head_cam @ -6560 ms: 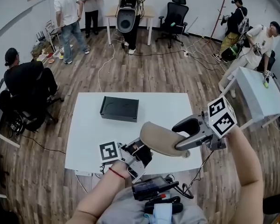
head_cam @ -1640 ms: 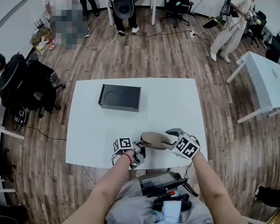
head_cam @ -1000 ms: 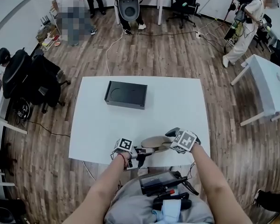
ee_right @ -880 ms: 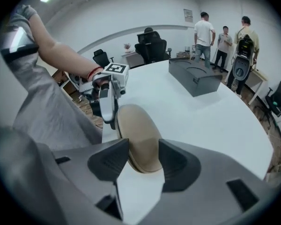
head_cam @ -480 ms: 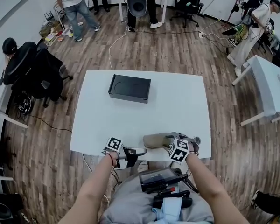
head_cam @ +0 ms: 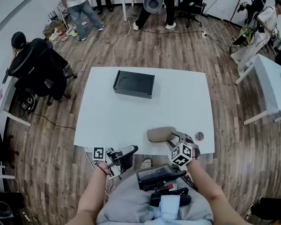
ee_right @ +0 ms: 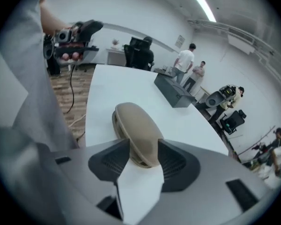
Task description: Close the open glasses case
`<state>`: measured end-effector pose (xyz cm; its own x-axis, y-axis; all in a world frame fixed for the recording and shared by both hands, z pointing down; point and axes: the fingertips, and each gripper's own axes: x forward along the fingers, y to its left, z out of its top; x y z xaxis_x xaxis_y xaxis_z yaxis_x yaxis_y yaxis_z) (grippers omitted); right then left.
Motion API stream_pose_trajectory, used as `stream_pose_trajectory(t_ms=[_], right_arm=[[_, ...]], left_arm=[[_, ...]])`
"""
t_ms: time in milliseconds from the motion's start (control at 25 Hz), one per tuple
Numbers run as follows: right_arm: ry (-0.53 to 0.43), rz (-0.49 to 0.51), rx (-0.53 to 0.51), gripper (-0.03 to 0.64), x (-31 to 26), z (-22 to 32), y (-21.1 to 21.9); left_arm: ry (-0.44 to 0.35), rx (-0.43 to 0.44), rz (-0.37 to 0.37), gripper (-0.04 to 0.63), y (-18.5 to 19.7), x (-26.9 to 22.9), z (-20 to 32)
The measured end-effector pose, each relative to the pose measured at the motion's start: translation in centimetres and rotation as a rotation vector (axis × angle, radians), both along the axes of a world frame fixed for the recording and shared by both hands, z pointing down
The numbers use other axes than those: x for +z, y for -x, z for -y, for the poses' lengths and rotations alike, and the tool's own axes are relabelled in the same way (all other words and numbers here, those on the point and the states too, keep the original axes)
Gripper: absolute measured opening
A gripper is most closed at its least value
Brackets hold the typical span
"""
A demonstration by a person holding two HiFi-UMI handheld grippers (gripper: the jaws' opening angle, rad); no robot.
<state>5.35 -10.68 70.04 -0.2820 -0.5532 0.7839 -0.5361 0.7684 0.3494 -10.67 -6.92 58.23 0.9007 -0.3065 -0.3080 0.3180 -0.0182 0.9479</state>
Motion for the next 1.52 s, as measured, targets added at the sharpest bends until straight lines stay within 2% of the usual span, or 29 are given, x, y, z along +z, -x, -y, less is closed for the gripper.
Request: stream_pose_trajectory(t_ms=[120, 280, 440, 520, 680, 800, 1080, 1280, 1520], right_arm=[[0.004, 0.191, 0.120, 0.196, -3.2, -0.5, -1.0], [0.041, 0.564, 0.254, 0.196, -8.8, -2.1, -1.4], [0.062, 0.960, 0.305, 0.195, -14.7, -3.9, -1.2], [0.033, 1.068, 0.272, 0.196, -16.6, -5.1, -1.1], [0.057, 1.125, 0.132, 0.195, -17.2, -8.3, 0.4], [0.099, 1.136, 0.073, 0.196, -16.9, -9.8, 1.4], [0.135, 1.176, 0.028, 0.192, -16.3, -10.3, 2.7], [0.134, 1.188, 0.033, 0.155, -15.8, -9.6, 2.5], [0.120, 1.160, 0.040, 0.102, -15.4, -9.1, 2.3]], left_arm=[[-0.083, -0.048, -0.045, 0.192, 0.3, -2.0, 0.1], [-0.254, -0.069, -0.047, 0.192, 0.3, -5.0, 0.7], [-0.458, -0.106, 0.043, 0.192, -0.1, -6.9, 1.2], [-0.568, -0.106, 0.108, 0.190, -0.9, -7.5, 1.0], [-0.817, -0.074, 0.196, 0.190, -2.3, -8.1, -0.6], [-0.900, -0.019, 0.245, 0.176, -3.1, -7.5, -1.6], [-0.966, 0.062, 0.346, 0.020, -4.8, -5.0, -2.6], [-1.017, 0.126, 0.419, 0.017, -6.0, -3.7, -2.6], [-1.017, 0.168, 0.421, 0.018, -6.8, -3.1, -2.9]])
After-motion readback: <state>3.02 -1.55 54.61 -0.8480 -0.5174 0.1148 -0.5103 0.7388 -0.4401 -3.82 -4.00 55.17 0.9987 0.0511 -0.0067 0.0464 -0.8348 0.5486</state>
